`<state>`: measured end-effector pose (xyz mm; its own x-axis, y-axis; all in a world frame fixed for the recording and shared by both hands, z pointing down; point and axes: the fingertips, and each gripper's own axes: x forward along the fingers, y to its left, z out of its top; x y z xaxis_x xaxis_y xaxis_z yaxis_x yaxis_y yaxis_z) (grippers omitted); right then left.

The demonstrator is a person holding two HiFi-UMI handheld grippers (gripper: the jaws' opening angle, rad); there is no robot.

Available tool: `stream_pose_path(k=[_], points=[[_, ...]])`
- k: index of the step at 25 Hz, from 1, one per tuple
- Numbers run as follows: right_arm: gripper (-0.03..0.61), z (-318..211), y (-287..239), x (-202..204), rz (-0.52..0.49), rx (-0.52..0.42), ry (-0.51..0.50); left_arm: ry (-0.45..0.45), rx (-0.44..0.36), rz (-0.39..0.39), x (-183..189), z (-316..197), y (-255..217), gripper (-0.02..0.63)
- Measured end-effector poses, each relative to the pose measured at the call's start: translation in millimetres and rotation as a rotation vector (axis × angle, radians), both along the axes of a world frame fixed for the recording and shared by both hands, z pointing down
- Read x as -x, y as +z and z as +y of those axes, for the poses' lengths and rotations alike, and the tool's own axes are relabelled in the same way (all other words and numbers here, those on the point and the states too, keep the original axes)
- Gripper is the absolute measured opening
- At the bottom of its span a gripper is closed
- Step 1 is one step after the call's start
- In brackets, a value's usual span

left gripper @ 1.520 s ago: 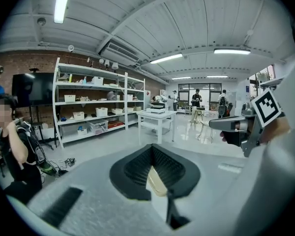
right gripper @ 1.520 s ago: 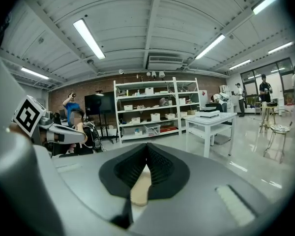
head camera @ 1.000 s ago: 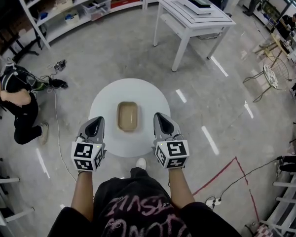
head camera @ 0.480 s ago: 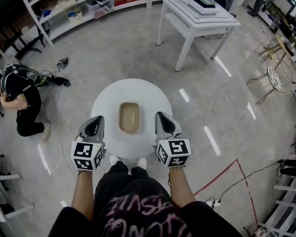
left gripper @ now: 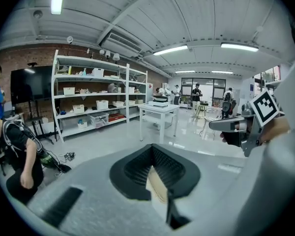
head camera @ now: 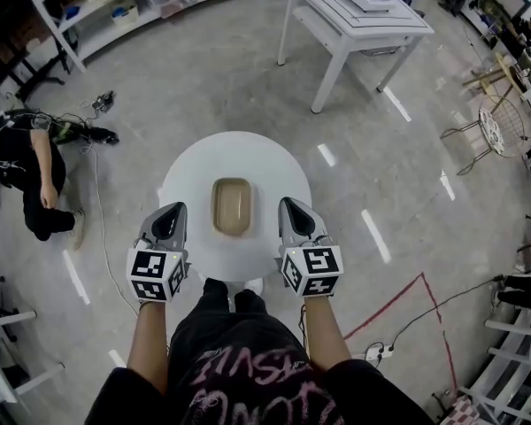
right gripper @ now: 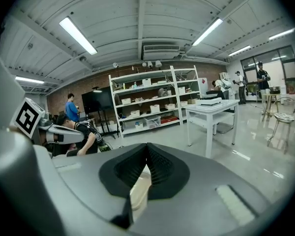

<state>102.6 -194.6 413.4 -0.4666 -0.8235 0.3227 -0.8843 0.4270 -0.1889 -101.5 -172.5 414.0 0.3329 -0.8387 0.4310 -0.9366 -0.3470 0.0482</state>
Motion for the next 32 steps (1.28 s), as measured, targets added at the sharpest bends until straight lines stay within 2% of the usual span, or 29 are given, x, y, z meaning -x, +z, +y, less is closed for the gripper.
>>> stream_pose_path(k=[15, 32], points=[[0.008, -28, 49, 39, 0.032, 0.092, -0.022, -0.007, 0.083, 0.021, 35, -31, 48, -0.005], [0.008, -35, 109, 50, 0.05, 0.206, -0.035, 0.03, 0.189, 0.033, 31, -45, 106, -0.005]])
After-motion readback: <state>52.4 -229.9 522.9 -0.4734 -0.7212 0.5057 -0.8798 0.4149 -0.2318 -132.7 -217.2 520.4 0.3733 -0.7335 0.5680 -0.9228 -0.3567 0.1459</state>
